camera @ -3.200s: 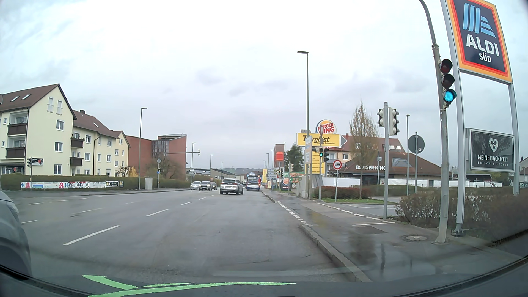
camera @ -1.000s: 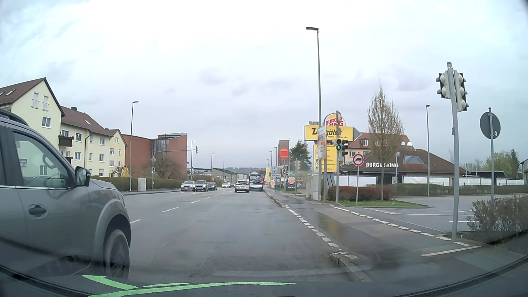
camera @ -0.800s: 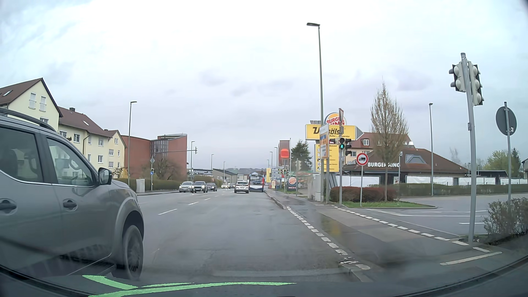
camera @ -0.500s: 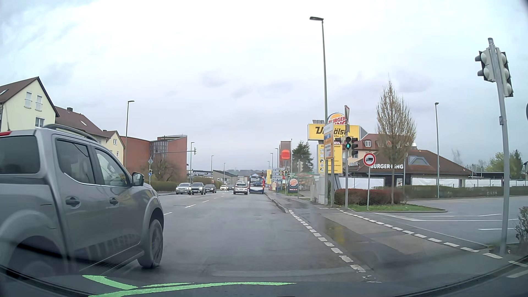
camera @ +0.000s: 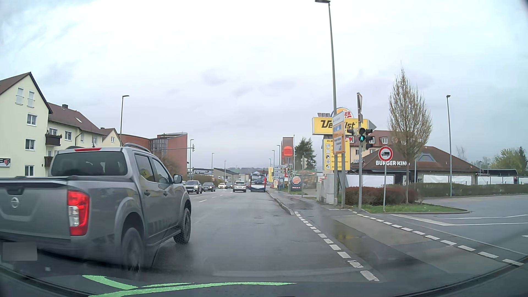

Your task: Follow the waypoints while adhering to traffic rules and regulations

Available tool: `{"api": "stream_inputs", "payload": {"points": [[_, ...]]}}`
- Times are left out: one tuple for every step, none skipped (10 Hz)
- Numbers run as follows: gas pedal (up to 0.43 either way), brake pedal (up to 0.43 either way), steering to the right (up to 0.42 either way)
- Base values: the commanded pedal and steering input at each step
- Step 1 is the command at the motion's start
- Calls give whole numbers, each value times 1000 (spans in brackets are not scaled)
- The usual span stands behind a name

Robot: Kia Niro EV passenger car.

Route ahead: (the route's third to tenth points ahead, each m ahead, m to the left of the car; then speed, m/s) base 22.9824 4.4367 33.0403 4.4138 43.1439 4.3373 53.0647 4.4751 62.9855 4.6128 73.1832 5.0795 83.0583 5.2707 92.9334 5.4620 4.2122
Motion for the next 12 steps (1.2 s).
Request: {"api": "stream_inputs", "payload": {"points": [[150,0,-14],[150,0,-14],[150,0,-15],[150,0,-15],[138,0,-15],[118,0,-15],[110,0,-15],[110,0,-15],[110,0,-13],[110,0,-11],[98,0,-11],[87,0,-11]]}}
